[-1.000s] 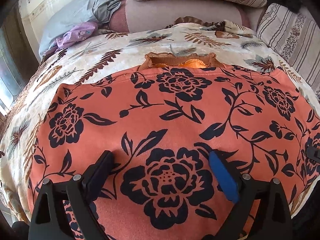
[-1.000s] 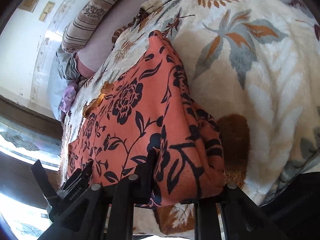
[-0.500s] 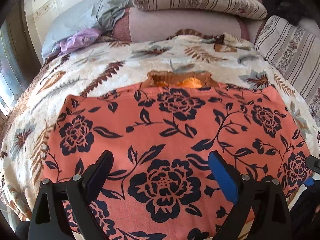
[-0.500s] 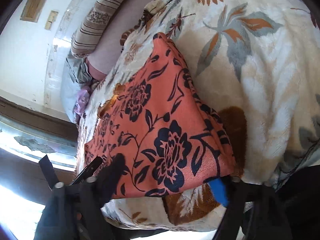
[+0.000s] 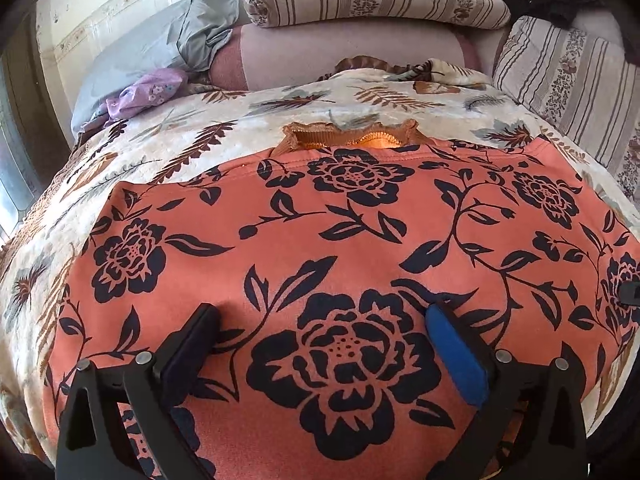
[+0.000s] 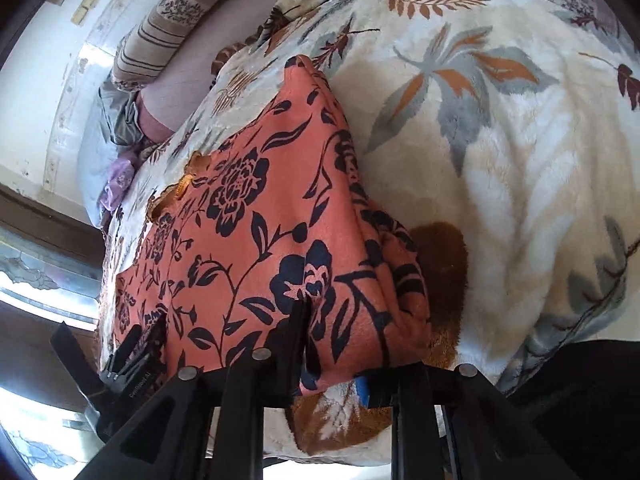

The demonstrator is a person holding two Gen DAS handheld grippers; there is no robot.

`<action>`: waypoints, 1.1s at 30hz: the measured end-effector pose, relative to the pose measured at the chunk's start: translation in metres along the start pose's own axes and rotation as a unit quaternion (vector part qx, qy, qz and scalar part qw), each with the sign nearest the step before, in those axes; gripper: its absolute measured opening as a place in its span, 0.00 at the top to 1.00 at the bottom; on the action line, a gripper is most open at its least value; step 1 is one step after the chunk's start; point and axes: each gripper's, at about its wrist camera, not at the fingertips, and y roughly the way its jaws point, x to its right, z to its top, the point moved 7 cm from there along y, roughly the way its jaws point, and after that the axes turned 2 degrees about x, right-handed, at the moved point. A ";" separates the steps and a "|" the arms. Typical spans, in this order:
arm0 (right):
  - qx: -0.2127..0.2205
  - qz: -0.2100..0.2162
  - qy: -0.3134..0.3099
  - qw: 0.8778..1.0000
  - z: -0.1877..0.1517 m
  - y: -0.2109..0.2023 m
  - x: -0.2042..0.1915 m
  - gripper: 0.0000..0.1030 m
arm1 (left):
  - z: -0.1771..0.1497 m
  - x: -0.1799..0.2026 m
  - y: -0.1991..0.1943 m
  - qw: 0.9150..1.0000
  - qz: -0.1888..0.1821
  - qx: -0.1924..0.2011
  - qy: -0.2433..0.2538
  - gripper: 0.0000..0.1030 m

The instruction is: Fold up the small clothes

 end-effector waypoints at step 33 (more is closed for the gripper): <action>0.111 0.023 -0.077 0.991 -0.045 -0.116 -0.123 0.24 | 0.006 -0.037 -0.032 0.998 0.023 0.037 -0.037 0.00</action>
